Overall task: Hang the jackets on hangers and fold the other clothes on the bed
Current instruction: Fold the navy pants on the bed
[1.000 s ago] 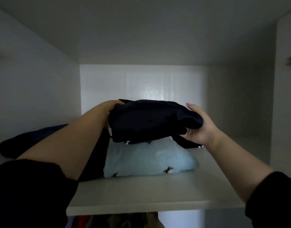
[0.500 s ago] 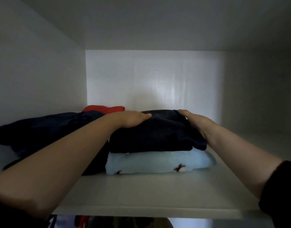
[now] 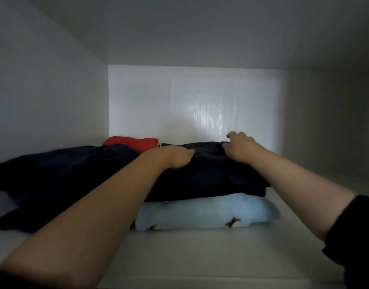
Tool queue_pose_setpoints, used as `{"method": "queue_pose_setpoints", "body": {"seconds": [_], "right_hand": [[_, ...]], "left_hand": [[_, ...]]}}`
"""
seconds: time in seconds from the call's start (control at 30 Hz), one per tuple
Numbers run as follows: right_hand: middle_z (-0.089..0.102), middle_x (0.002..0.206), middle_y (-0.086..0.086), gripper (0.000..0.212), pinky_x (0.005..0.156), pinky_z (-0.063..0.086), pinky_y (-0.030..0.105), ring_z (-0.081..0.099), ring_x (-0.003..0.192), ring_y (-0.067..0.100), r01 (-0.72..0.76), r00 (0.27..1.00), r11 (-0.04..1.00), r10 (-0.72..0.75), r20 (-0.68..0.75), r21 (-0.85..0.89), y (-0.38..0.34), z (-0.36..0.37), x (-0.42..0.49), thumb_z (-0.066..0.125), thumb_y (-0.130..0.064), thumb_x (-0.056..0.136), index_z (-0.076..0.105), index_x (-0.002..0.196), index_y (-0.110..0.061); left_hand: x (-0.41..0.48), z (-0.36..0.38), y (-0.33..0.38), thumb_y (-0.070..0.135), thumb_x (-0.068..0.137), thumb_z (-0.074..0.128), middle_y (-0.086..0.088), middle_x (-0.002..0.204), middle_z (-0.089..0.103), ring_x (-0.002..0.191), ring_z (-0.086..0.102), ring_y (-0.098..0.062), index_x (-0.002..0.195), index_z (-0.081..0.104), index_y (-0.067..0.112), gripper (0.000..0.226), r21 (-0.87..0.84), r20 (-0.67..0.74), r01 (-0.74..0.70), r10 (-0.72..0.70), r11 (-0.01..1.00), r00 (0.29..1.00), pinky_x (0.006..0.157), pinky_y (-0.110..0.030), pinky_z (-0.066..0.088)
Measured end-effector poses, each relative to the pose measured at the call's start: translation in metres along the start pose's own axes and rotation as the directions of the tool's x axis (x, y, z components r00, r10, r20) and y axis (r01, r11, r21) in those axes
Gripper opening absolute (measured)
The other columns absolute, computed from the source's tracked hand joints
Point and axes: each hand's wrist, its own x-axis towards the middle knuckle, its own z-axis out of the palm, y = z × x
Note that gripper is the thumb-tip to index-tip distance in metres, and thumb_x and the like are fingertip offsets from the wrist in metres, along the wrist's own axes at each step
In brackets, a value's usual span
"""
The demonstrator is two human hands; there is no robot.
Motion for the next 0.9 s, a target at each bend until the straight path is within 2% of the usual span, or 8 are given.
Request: {"method": "queue_pose_setpoints", "body": {"seconds": [0.17, 0.37, 0.47, 0.57, 0.63, 0.7, 0.77, 0.9], "right_hand": [[0.036, 0.151, 0.008, 0.043, 0.112, 0.023, 0.031, 0.036, 0.136, 0.025, 0.21, 0.926, 0.976, -0.217, 0.309, 0.058, -0.019, 0.024, 0.0, 0.024, -0.029, 0.105, 0.043, 0.14, -0.012], [0.026, 0.156, 0.003, 0.047, 0.111, 0.014, 0.024, 0.025, 0.142, 0.018, 0.02, 0.879, 0.98, -0.112, 0.464, 0.199, 0.0, 0.041, -0.007, 0.021, -0.031, 0.105, 0.03, 0.149, -0.016], [0.036, 0.15, 0.013, 0.044, 0.105, 0.022, 0.023, 0.032, 0.138, 0.025, -0.028, 0.929, 0.969, -0.065, 0.364, 0.245, 0.0, 0.047, -0.01, 0.027, -0.024, 0.105, 0.039, 0.143, -0.005], [0.059, 0.12, 0.02, 0.038, 0.09, 0.04, 0.033, 0.053, 0.113, 0.034, -0.169, 0.985, 0.943, 0.15, 0.088, 0.288, 0.021, 0.05, -0.015, 0.034, -0.024, 0.102, 0.061, 0.113, 0.0], [0.059, 0.088, 0.014, 0.037, 0.07, 0.034, 0.031, 0.052, 0.088, 0.032, -0.184, 0.974, 0.911, 0.218, -0.053, 0.368, 0.032, 0.046, -0.029, 0.035, -0.021, 0.099, 0.057, 0.075, -0.005], [0.052, 0.072, 0.009, 0.036, 0.064, 0.026, 0.03, 0.048, 0.078, 0.027, -0.147, 0.971, 0.893, 0.211, -0.109, 0.425, 0.034, 0.04, -0.052, 0.036, -0.018, 0.097, 0.047, 0.065, -0.005], [0.054, 0.075, 0.009, 0.031, 0.067, 0.03, 0.029, 0.049, 0.078, 0.025, -0.113, 0.98, 0.896, 0.173, -0.103, 0.43, 0.036, 0.035, -0.078, 0.038, -0.018, 0.097, 0.052, 0.074, -0.002], [0.064, 0.097, 0.009, 0.027, 0.075, 0.037, 0.028, 0.057, 0.094, 0.025, -0.057, 0.99, 0.904, 0.106, -0.093, 0.424, 0.05, 0.019, -0.132, 0.044, -0.021, 0.096, 0.062, 0.102, -0.002]], "left_hand": [[0.021, 0.024, -0.022, 0.024, 0.103, 0.015, -0.012, 0.158, 0.019, 0.145, 0.014, -0.034, 0.148, 0.027, 0.015, 0.048, -0.041, 0.094, 0.07, -0.066, 0.997, 0.993, 0.117, -0.052, 0.014], [0.024, 0.027, -0.022, 0.035, 0.103, 0.013, -0.008, 0.161, 0.004, 0.147, 0.006, -0.031, 0.153, 0.01, 0.02, 0.053, -0.016, 0.166, 0.084, -0.08, 0.996, 0.983, 0.119, -0.045, 0.004], [0.019, 0.026, -0.019, 0.029, 0.103, 0.014, -0.011, 0.159, 0.015, 0.145, 0.017, -0.029, 0.15, 0.022, 0.011, 0.051, -0.04, 0.145, 0.052, -0.045, 0.998, 0.988, 0.119, -0.043, 0.012], [0.011, 0.022, -0.017, 0.03, 0.1, 0.026, -0.013, 0.135, 0.051, 0.12, 0.049, -0.027, 0.124, 0.056, 0.009, 0.043, -0.019, -0.03, -0.04, 0.039, 0.999, 0.999, 0.102, -0.035, 0.038], [0.001, 0.017, -0.015, 0.029, 0.098, 0.033, -0.009, 0.104, 0.062, 0.094, 0.056, -0.024, 0.091, 0.061, 0.011, 0.034, -0.008, -0.185, -0.074, 0.071, 0.997, 0.98, 0.08, -0.031, 0.043], [-0.015, 0.014, -0.008, 0.028, 0.098, 0.035, -0.004, 0.085, 0.059, 0.082, 0.055, -0.022, 0.073, 0.054, 0.013, 0.034, -0.045, -0.27, -0.111, 0.095, 0.993, 0.958, 0.068, -0.029, 0.038], [-0.037, 0.018, 0.005, 0.029, 0.099, 0.034, -0.004, 0.088, 0.061, 0.084, 0.055, -0.021, 0.077, 0.055, 0.014, 0.033, -0.05, -0.287, -0.161, 0.14, 0.986, 0.948, 0.071, -0.03, 0.039], [-0.088, 0.033, 0.035, 0.028, 0.099, 0.04, -0.005, 0.139, 0.05, 0.125, 0.047, -0.024, 0.134, 0.05, 0.015, 0.04, -0.025, -0.307, -0.272, 0.251, 0.962, 0.918, 0.105, -0.044, 0.037]]}}
